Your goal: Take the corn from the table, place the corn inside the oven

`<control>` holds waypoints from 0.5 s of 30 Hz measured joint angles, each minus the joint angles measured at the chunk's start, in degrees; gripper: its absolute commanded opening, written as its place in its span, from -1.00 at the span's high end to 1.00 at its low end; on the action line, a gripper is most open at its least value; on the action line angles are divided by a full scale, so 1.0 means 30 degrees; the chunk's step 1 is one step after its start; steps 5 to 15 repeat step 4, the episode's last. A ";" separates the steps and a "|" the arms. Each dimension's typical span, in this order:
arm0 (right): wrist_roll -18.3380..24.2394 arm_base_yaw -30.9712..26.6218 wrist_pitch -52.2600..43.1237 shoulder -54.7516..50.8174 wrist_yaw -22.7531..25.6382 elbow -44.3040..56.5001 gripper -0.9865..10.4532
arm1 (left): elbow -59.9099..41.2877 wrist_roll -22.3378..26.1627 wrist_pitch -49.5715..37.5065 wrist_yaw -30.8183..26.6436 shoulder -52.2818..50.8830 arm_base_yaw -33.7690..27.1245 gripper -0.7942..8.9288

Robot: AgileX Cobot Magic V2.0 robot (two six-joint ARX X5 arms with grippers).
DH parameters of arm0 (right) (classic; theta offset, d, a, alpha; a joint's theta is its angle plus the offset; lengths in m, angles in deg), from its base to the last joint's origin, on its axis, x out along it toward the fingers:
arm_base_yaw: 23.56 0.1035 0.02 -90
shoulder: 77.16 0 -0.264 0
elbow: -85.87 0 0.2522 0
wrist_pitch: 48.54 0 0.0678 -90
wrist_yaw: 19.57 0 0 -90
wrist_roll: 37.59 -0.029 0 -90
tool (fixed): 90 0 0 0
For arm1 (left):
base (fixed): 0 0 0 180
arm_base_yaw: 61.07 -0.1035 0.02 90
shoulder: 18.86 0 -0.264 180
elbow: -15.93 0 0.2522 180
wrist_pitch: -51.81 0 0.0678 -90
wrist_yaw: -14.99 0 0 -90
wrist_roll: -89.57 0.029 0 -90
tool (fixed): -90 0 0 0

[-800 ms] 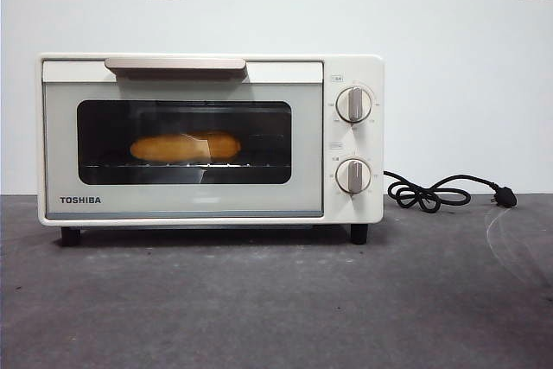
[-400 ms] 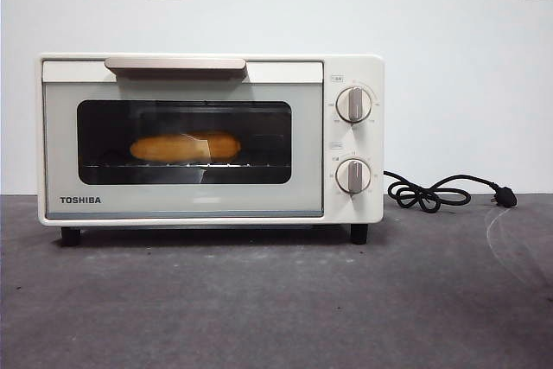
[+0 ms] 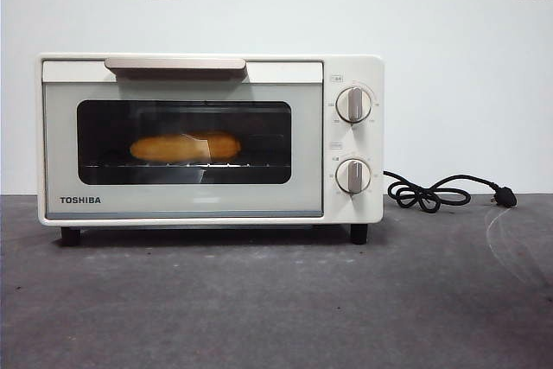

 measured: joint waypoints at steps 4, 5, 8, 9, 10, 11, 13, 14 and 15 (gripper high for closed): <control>0.0000 0.0000 0.0000 0.0000 0.0000 0.0000 0.83 | 0.0000 0.0000 -0.0007 0.0000 0.0000 0.0000 0.84; 0.0000 0.0000 0.0000 0.0000 0.0000 0.0000 0.83 | 0.0000 0.0000 -0.0007 0.0000 0.0000 0.0000 0.84; 0.0000 0.0000 0.0000 0.0000 0.0000 0.0000 0.83 | 0.0000 0.0000 -0.0007 0.0000 0.0000 0.0000 0.84; 0.0000 0.0000 0.0000 0.0000 0.0000 0.0000 0.83 | 0.0000 0.0000 -0.0007 0.0000 0.0000 0.0000 0.84; 0.0000 0.0000 0.0000 0.0000 0.0000 0.0000 0.83 | 0.0000 0.0000 -0.0007 0.0000 0.0000 0.0000 0.84; 0.0000 0.0000 0.0000 0.0000 0.0000 0.0000 0.83 | 0.0000 0.0000 -0.0007 0.0000 0.0000 0.0000 0.84; 0.0000 0.0000 0.0000 0.0000 0.0000 0.0000 0.83 | 0.0000 0.0000 -0.0007 0.0000 0.0000 0.0000 0.84; 0.0000 0.0000 0.0000 0.0000 0.0000 0.0000 0.83 | 0.0000 0.0000 -0.0007 0.0000 0.0000 0.0000 0.84; 0.0000 0.0000 0.0000 0.0000 0.0000 0.0000 0.83 | 0.0000 0.0000 -0.0007 0.0000 0.0000 0.0000 0.84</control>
